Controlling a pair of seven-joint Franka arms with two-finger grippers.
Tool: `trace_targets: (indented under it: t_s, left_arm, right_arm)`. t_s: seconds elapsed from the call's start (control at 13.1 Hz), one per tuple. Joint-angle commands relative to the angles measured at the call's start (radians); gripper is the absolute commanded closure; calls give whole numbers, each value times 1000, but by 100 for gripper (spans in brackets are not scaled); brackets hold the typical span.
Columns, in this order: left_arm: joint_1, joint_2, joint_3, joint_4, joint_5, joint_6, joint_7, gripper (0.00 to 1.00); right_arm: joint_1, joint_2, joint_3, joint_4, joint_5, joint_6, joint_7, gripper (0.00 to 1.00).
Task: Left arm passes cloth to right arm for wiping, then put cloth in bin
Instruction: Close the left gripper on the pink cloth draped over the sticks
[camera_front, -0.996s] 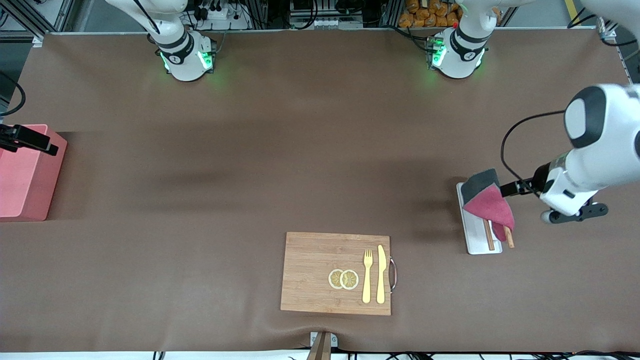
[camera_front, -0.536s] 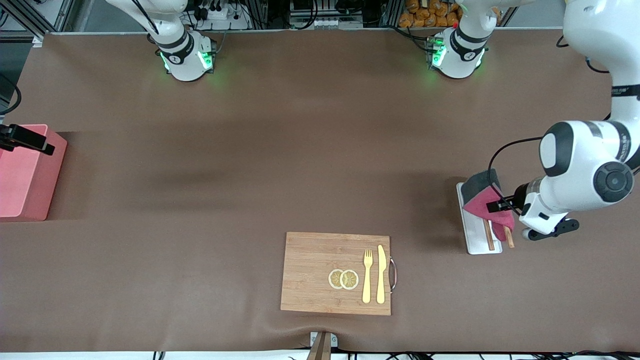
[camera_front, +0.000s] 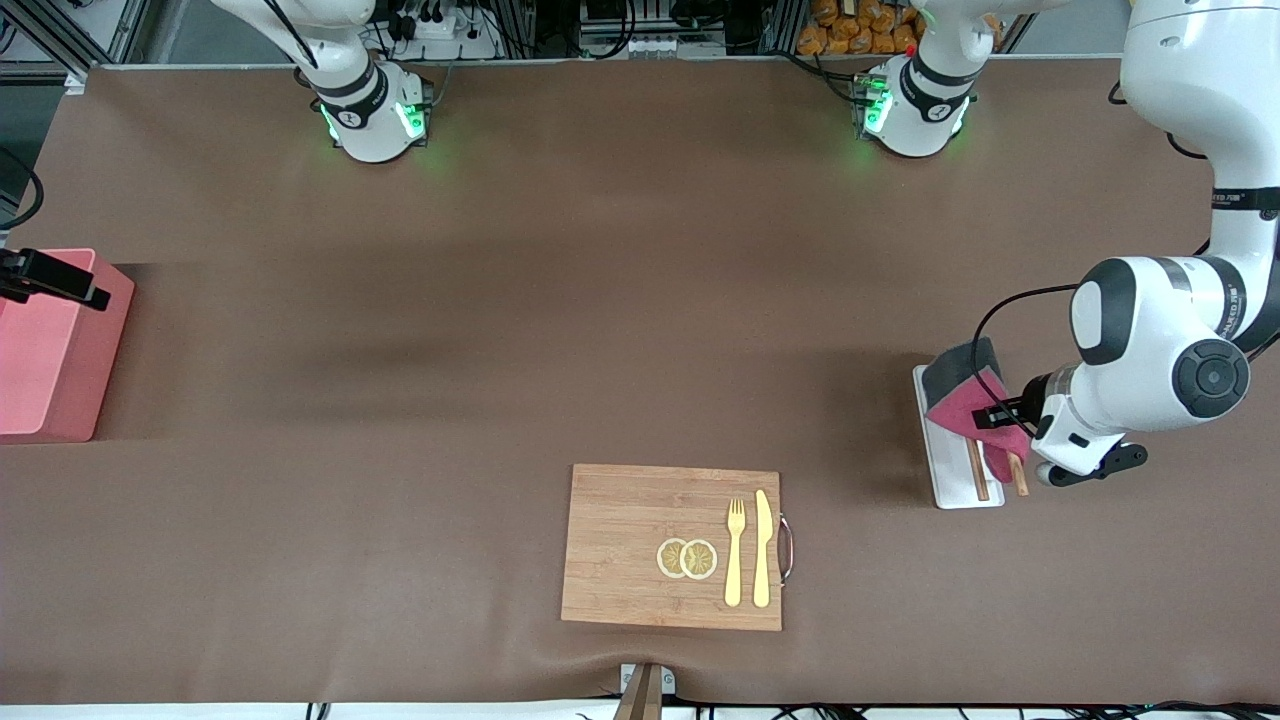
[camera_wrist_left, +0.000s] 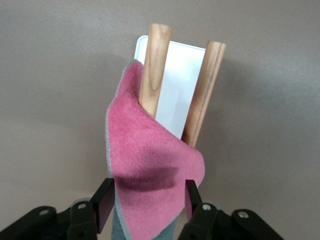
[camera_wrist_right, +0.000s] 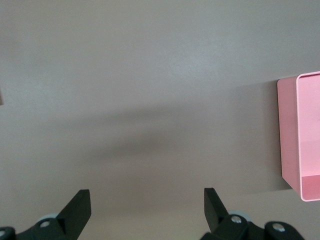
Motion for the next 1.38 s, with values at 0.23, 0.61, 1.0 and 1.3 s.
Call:
trace_targets:
  t_s: [0.23, 0.61, 1.0, 1.3]
  left_arm:
    - [2, 12, -1, 10, 55, 4, -16, 56]
    - [2, 12, -1, 14, 55, 4, -17, 73]
    - [5, 10, -3, 16, 55, 4, -16, 100]
    - [2, -7, -6, 19, 53, -4, -11, 100]
  right_arm:
    - [-16, -7, 12, -4, 7, 3, -7, 0]
    - [-16, -7, 12, -4, 7, 1, -7, 0]
    - [-19, -3, 12, -4, 7, 1, -9, 0]
    - [-20, -3, 12, -4, 7, 3, -9, 0]
